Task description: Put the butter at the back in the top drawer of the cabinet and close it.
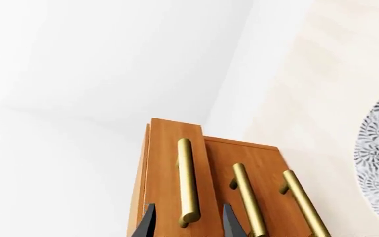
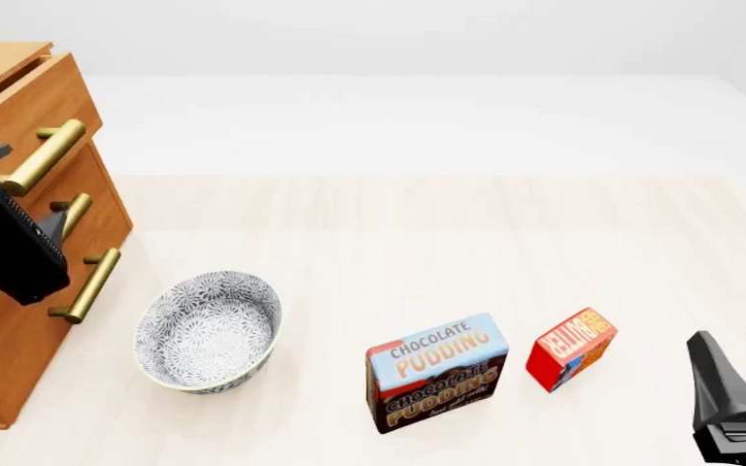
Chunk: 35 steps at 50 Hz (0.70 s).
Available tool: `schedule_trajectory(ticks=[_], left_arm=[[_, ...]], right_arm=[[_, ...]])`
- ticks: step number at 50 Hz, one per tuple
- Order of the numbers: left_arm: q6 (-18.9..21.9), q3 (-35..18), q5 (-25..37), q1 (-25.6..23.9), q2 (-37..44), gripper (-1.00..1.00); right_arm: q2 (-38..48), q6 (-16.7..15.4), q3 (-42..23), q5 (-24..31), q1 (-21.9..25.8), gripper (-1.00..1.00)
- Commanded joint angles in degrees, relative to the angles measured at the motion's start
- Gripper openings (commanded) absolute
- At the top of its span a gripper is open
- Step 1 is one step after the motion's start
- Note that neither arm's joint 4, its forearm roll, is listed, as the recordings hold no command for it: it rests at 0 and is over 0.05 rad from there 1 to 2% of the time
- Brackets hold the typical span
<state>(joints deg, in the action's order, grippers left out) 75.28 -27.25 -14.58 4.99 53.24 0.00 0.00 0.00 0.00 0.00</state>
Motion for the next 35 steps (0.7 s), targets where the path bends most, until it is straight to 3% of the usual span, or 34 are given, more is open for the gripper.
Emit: schedule_trajectory(ticks=[1, 35], left_arm=[[0.1, 0.7, -1.2, 0.8, 0.7, 1.0], [0.0, 0.6, -3.4, 1.9, 2.8, 1.0]], right_arm=[[0.0, 0.0, 0.0, 0.0, 0.0, 1.0], [0.0, 0.0, 0.0, 0.0, 0.0, 1.0]])
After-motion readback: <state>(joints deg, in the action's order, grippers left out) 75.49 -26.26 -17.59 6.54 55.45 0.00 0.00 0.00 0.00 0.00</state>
